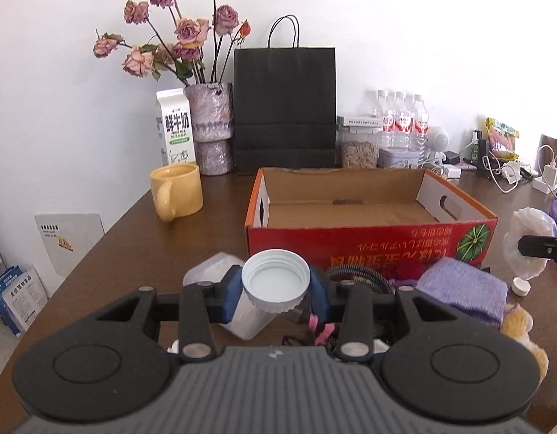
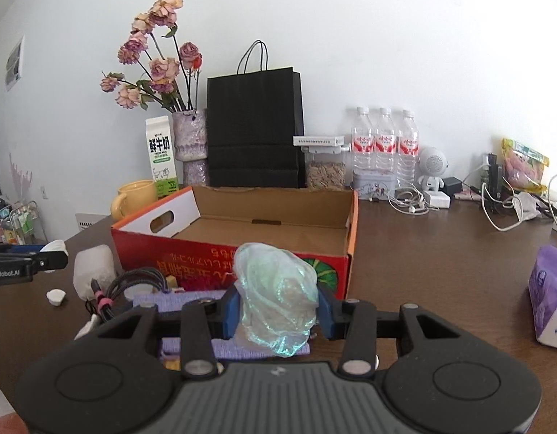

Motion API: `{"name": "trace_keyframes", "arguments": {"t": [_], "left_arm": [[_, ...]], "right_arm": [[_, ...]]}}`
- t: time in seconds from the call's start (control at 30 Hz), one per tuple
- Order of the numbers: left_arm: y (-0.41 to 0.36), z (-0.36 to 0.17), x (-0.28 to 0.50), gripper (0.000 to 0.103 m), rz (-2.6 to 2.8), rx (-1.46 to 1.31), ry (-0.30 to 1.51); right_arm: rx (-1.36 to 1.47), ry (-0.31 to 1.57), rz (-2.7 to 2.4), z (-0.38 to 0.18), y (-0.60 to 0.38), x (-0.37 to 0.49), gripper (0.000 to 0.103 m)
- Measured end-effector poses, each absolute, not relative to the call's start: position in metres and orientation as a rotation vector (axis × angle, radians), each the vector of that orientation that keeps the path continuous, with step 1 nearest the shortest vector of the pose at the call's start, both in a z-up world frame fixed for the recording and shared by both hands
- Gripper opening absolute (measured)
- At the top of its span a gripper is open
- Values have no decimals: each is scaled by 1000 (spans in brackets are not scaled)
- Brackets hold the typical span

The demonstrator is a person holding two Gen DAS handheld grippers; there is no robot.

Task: Organize objects
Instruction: 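Grasp the green plastic bag with the right tool while the left tool grasps a white bottle cap, then carry the bag and cap into the cardboard box and open both tools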

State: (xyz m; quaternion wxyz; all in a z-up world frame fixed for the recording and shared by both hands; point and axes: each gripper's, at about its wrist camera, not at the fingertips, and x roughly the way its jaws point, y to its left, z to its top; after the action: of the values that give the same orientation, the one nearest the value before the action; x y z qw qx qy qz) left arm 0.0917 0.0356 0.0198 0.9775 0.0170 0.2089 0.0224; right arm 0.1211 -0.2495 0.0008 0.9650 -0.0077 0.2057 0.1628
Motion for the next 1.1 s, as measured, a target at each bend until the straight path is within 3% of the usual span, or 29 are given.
{"name": "trace_keyframes", "arguments": {"t": [0.47,0.87,1.1], "left_arm": [[1,57,195,41,16,66,319],[-7,39,290,41,33,5,404],[-7,22,308,41,45,-4,436]], "right_arm": [[-28,351,367,28,-204,221,41],[-9,440,325,5,-178,315,41],[-19,495,316,-16,-176,334,41]]}}
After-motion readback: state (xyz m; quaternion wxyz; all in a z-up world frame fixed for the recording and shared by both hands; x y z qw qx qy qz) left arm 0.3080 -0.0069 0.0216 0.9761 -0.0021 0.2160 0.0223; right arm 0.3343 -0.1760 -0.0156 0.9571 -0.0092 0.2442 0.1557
